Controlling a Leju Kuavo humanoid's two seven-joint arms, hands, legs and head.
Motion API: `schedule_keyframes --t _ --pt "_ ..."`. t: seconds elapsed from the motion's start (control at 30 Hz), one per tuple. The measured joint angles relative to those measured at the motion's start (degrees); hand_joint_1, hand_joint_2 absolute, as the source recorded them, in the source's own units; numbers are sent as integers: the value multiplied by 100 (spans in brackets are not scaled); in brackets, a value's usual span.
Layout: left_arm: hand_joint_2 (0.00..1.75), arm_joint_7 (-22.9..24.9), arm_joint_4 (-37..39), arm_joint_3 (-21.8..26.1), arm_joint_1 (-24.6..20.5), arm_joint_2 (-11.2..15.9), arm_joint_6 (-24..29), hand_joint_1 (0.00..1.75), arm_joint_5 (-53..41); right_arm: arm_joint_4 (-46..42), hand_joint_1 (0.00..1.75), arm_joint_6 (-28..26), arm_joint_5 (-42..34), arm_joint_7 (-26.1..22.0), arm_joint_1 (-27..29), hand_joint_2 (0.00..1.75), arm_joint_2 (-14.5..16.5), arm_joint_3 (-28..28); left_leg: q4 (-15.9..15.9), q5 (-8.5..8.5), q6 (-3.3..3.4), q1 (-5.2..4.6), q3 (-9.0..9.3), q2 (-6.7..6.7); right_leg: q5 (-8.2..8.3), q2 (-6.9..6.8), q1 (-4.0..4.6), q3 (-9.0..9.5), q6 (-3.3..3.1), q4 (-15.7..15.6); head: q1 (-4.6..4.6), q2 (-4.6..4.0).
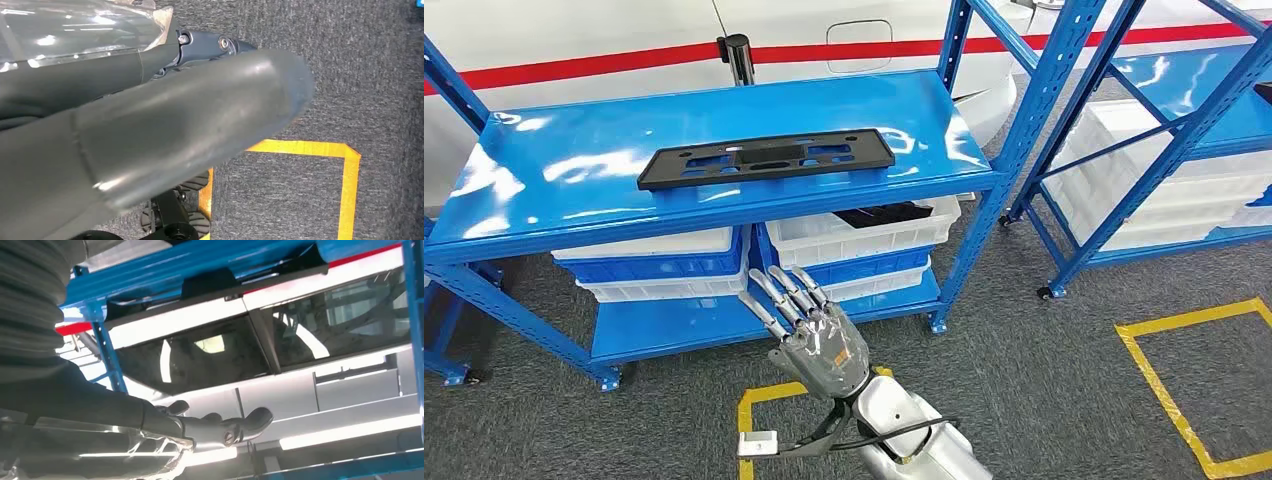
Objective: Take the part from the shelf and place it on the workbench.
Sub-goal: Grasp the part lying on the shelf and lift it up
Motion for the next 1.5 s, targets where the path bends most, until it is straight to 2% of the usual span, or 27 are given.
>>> schedule_keyframes --t 0.07,0.1,0.13,0.17,0.23,0.27,0.3,0.4,0.47,0.57,0.6,0.67,0.73,0.77,0.83,0.9,0.97,1.03,1.07,1.13,1.17,1.23,1.27,1.3,1.4,1.47,1.5 --pt "0 1 5 0 0 -3 -3 0 -9 1 0 0 0 7 13 175 -10 -8 2 -8 -3 2 0 17 -97 -9 -17 -196 16 357 0 0" --pt "0 1 9 0 1 -9 -6 0 -17 3 0 0 1 11 23 175 -18 -14 5 -19 -11 7 5 32 -142 -19 -39 -324 44 580 0 0" --pt "0 1 13 -1 1 -15 -9 0 -24 4 0 -1 4 16 32 175 -25 -24 10 -34 -33 19 15 41 -94 -30 -67 -340 98 582 -1 0" --pt "0 1 14 -3 1 -24 -11 0 -27 5 0 -3 8 20 35 175 -29 -32 18 -55 -64 38 34 47 32 -46 -98 -237 169 362 0 0" --pt "0 2 15 -6 -1 -35 -17 0 -37 7 0 -7 22 29 34 175 -31 -48 61 -132 -167 60 71 50 330 -102 -148 162 299 -423 5 0" --pt "0 3 15 -7 -5 -35 -22 0 -45 9 0 -10 30 32 34 175 -27 -52 85 -172 -222 58 80 53 406 -110 -154 314 297 -709 4 0" --pt "0 4 15 -8 -9 -33 -31 0 -57 13 0 -13 39 35 34 175 -24 -57 100 -205 -268 52 86 56 424 -112 -151 405 262 -869 0 0" --pt "0 31 15 -17 -28 -37 -60 0 -99 26 0 -16 51 42 34 175 -13 -79 90 -257 -353 93 128 62 359 -64 -121 451 77 -890 -17 0" --pt "0 53 15 -25 -50 -42 -80 0 -123 30 0 -16 54 44 20 175 1 -91 345 -391 -389 126 39 59 314 -44 -119 517 -22 -898 -20 0" --pt "0 68 16 -28 -52 -40 -95 0 -137 45 0 -16 52 49 14 175 21 -95 1513 -794 -383 116 -639 48 222 -32 -60 627 -155 -901 -24 0" --pt "0 75 17 -28 -47 -39 -95 0 -137 57 0 -16 51 50 19 175 22 -96 1809 -824 -368 111 -873 46 189 -19 -31 665 -184 -901 -25 0" --pt "0 87 17 -28 -42 -40 -95 0 -136 81 0 -17 50 51 23 87 27 -97 1749 -516 -297 86 -1039 43 112 20 20 768 -211 -901 -25 0" --pt "0 90 17 -27 -43 -33 -93 0 -134 93 0 -21 42 47 19 0 43 -97 1055 26 -148 23 -842 16 18 52 47 889 -213 -910 -19 0" --pt "0 85 19 -26 -45 -31 -92 0 -135 98 0 -26 23 34 12 0 52 -98 733 187 -69 -20 -719 2 -26 66 65 936 -198 -919 -14 0" --pt "0 67 19 -26 -50 -13 -85 0 -138 105 0 -36 -48 -8 4 0 66 -99 398 234 51 -100 -581 -18 -60 78 40 972 -139 -935 -14 0" --pt "0 55 18 -26 -52 -10 -86 0 -149 105 0 -49 -118 -57 11 0 68 -104 215 207 89 -134 -467 -13 -31 67 36 1015 -41 -938 -23 0" --pt "0 52 18 -26 -51 -24 -93 0 -168 99 0 -64 -145 -90 4 0 60 -113 35 213 104 -114 -252 -12 -75 26 53 1004 -2 -787 -21 -1" --pt "0 51 17 -26 -59 -38 -95 0 -179 96 0 -72 -150 -100 -18 0 50 -122 -45 179 99 -87 -98 -15 -245 -10 35 707 -12 -259 -12 -2" --pt "0 51 18 -26 -61 -45 -95 0 -181 98 0 -73 -150 -101 -16 0 40 -125 -48 144 90 -81 -63 -15 -345 -15 20 456 10 85 -9 -2" --pt "0 52 19 -26 -54 -64 -95 0 -188 101 0 -74 -149 -101 12 0 11 -131 -45 58 42 -70 17 -16 -392 -25 -20 68 128 437 -8 -2" --pt "0 53 20 -26 -50 -74 -95 0 -193 102 0 -74 -148 -101 22 0 -1 -132 -39 14 14 -59 73 -17 -277 -34 -42 12 211 332 -7 -2" --pt "0 52 20 -27 -50 -91 -94 0 -209 101 0 -74 -133 -102 29 87 -15 -133 -18 -93 -61 -21 199 -21 216 -71 -92 170 353 -372 -5 -2" --pt "0 44 20 -28 -57 -91 -88 0 -223 101 0 -72 -115 -103 39 131 -21 -133 3 -148 -103 -8 247 -30 373 -86 -96 241 364 -680 -5 -2" --pt "0 34 20 -28 -66 -91 -79 0 -240 99 0 -69 -90 -106 51 175 -29 -134 24 -204 -155 -2 265 -37 480 -103 -83 304 320 -870 -2 -1" --pt "0 14 20 -28 -85 -90 -52 0 -272 76 0 -54 -23 -121 116 175 -46 -134 81 -298 -271 -3 267 -41 507 -125 -49 333 75 -881 -14 -1" --pt "0 10 20 -30 -97 -93 -46 0 -279 34 0 -50 9 -123 130 175 -38 -136 232 -392 -307 18 231 -27 502 -136 -72 381 -11 -896 -25 -2" --pt "0 10 20 -30 -107 -94 -45 0 -281 10 0 -46 26 -123 130 175 -31 -137 449 -504 -327 28 119 -20 485 -145 -76 410 -45 -904 -28 -2"
